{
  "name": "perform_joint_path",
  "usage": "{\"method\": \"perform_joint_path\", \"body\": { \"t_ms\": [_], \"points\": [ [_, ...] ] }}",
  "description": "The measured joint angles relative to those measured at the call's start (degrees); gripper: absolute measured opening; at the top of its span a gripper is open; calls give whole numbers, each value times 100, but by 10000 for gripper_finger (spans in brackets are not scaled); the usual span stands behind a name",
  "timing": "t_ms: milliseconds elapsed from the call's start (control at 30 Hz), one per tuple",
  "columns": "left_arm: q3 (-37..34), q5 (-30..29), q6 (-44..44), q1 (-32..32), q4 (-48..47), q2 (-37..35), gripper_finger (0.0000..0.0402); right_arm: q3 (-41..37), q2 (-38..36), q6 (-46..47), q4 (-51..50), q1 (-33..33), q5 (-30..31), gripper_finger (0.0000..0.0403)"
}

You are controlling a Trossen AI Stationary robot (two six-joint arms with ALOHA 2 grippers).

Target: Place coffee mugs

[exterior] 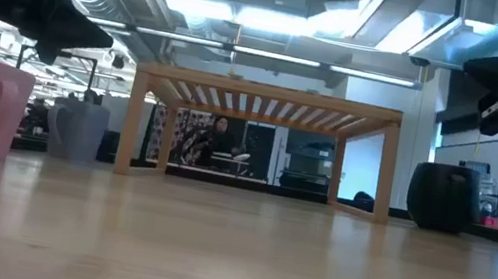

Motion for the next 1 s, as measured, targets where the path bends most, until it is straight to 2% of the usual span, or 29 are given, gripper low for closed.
{"method": "perform_joint_path", "body": {
  "t_ms": [500,567,700,833,1000],
  "points": [
    [0,2,-6,1,4,2,0,-2,0,0,2,-2,0,0],
    [-3,8,-363,0,84,1,0,-2,1,0,2,0,0,0],
    [-7,-39,-1644,-2,647,0,0,-2,1,-1,4,0,0,0],
    [-7,-451,-1536,-2,1200,0,0,-2,0,0,7,-2,0,0],
    [-7,-457,-1100,-2,2182,-3,0,-2,2,-15,21,0,93,0]
  ]
}}
